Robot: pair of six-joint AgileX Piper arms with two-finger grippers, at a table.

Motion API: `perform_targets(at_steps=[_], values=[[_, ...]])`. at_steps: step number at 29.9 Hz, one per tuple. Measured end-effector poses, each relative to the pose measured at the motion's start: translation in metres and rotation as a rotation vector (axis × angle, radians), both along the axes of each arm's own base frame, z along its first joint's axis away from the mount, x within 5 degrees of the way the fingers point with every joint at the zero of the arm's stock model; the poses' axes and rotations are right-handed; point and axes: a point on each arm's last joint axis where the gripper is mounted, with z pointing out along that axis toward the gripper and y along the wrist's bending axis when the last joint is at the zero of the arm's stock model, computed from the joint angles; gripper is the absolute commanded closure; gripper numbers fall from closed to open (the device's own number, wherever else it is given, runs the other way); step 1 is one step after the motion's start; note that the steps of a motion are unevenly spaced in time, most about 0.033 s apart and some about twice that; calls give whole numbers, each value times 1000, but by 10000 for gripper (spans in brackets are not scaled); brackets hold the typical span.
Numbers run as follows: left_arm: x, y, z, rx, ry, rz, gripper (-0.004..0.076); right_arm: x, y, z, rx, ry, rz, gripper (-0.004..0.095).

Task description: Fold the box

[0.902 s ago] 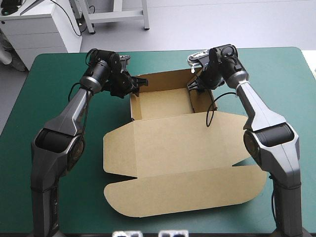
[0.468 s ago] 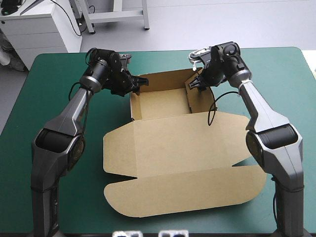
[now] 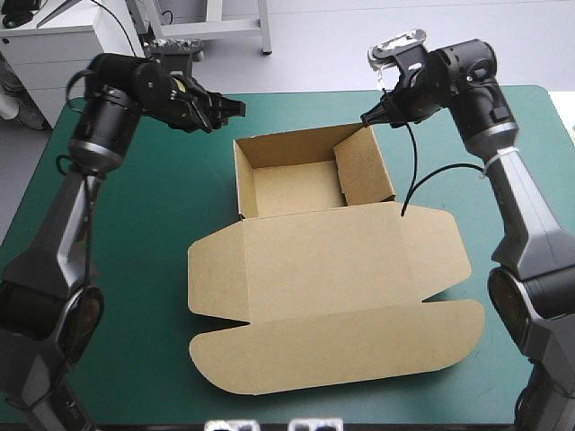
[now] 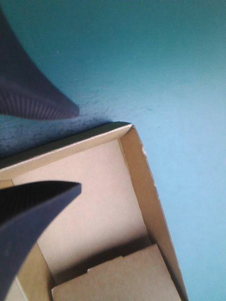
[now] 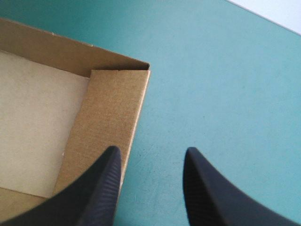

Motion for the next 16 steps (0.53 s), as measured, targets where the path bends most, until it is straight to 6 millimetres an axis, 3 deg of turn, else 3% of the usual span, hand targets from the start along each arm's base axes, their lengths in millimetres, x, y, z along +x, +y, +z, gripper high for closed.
perform_targets(at_steps=[2,9,13,16], values=[[-20,7,25,7,-77,-33,730,-14,-4,19,13,-44,0,912],[-91,31,88,56,-299,-130,732,-52,-15,62,49,-153,2,926],[-132,45,99,78,-342,-150,732,-56,-16,66,52,-164,2,907],[-162,58,91,112,-333,-151,732,-51,-14,61,53,-150,9,792]])
